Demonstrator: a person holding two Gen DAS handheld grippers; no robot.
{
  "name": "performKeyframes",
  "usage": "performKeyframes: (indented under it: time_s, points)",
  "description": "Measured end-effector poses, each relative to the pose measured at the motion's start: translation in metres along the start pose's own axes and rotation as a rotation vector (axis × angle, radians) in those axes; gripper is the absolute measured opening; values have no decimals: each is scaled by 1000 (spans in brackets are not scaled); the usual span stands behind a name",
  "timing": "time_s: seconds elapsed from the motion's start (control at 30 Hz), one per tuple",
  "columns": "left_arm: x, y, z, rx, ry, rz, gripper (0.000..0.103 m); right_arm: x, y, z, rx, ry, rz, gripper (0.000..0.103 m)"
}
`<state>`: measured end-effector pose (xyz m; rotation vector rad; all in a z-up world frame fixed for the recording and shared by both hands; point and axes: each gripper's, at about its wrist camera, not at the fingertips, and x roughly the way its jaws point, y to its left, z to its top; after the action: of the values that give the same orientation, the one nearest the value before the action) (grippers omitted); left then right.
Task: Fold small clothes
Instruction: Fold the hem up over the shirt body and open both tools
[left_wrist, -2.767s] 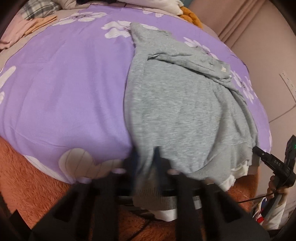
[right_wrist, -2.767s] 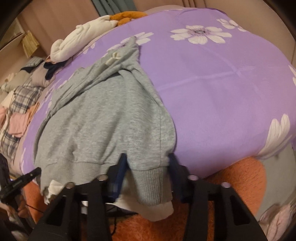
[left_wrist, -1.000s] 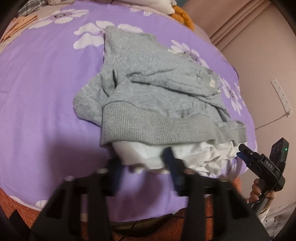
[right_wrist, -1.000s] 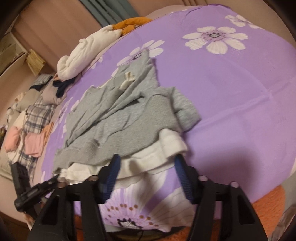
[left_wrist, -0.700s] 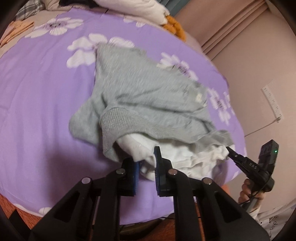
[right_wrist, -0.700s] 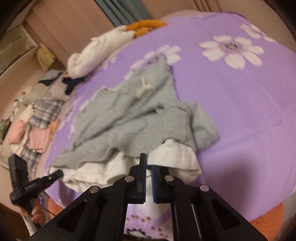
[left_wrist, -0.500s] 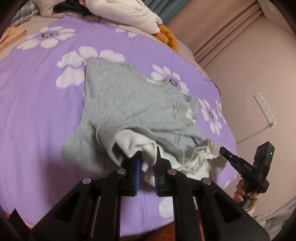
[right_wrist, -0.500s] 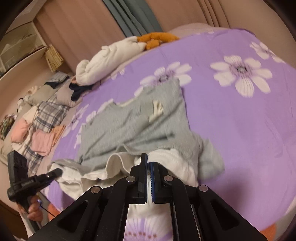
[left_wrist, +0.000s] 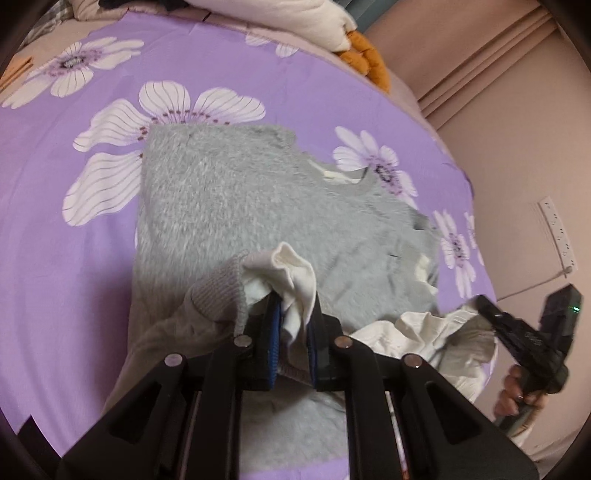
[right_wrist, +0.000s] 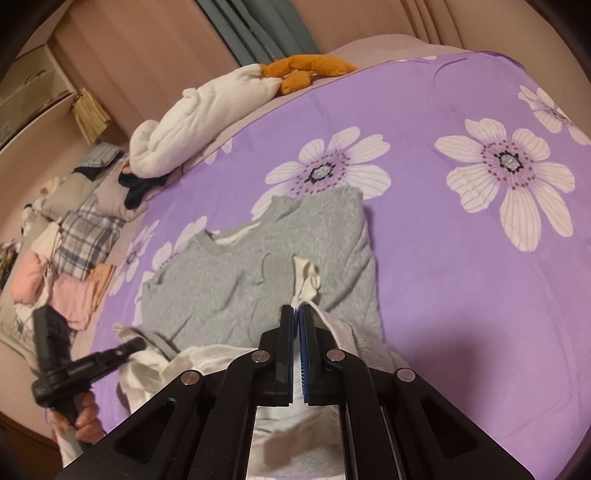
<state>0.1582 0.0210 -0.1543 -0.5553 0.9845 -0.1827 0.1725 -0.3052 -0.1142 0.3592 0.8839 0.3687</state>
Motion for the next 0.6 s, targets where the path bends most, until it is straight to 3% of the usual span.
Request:
performKeyframes:
  time_s: [0.23,0.3,0.37,0.4,0.47,0.6]
  points:
    - [15,8,18,-44,87,-22,14,-41,-13,11,13,-82,-93,7]
    - [10,9,20,-55,102,-57,19,-49,-18,6,16,-73,-115,23]
    - [-1,9,19,-56,108,-86,25,-53,-21,0,8,-59,-135,36]
    - [-8,9,18,-55,102,-104,29,-55,-22,-5,3,-53,-147,37]
    - [-21,8,17,-48,80,-112,45,-57,-24,-13,-1,-36,-159,37]
    - [-50,11,14,-24,13,-92,56,-56,-25,-37,-6,33,-166,37]
